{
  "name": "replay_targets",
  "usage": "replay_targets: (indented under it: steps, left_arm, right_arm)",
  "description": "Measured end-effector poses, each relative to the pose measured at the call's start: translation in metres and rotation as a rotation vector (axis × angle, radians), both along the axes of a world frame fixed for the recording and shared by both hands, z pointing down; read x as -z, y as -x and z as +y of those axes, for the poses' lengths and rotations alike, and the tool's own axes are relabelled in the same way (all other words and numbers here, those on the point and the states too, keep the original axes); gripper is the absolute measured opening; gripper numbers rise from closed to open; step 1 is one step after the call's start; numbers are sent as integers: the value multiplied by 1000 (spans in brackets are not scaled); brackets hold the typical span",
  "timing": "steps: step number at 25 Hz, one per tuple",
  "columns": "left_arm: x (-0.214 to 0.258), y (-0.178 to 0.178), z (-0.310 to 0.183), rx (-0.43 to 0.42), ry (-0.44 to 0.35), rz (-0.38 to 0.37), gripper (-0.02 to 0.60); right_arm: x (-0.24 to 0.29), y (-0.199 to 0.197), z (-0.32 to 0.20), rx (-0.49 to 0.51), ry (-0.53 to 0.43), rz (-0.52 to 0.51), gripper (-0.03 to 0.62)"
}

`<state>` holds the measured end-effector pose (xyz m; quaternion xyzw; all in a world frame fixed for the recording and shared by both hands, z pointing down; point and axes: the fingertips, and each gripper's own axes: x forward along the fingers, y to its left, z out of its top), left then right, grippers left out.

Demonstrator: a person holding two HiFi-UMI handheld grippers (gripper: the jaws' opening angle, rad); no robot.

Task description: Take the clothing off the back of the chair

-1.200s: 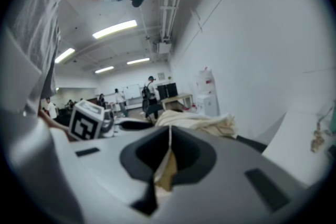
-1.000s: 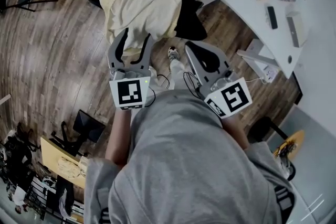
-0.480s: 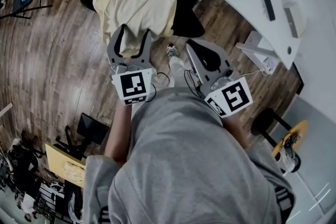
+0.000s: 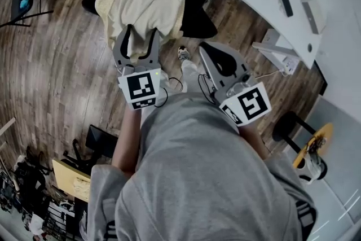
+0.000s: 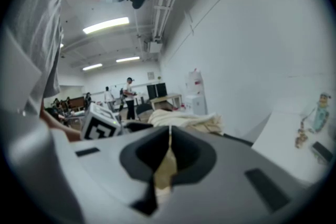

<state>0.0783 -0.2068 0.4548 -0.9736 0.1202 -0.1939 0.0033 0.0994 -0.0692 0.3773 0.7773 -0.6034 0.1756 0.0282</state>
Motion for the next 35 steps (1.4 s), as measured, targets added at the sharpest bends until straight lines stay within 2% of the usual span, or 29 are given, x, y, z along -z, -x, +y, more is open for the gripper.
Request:
replay_targets:
  steps: [6,18,30,35]
  left_arm:
    - [-1,-1,-1,0,9,2,291]
    - [-3,-2,-4,-12,14,-16,238]
    - [-3,-2,-4,-36,34,-24,127]
    - [-1,-1,-4,-40,48,-19,100]
  right_arm:
    - [0,0,5,-19,3,0,35]
    - [1,1,9,-36,6,9,35]
    - [3,2,7,-38,4,13,35]
    - [4,4,5,-48,-6,1,35]
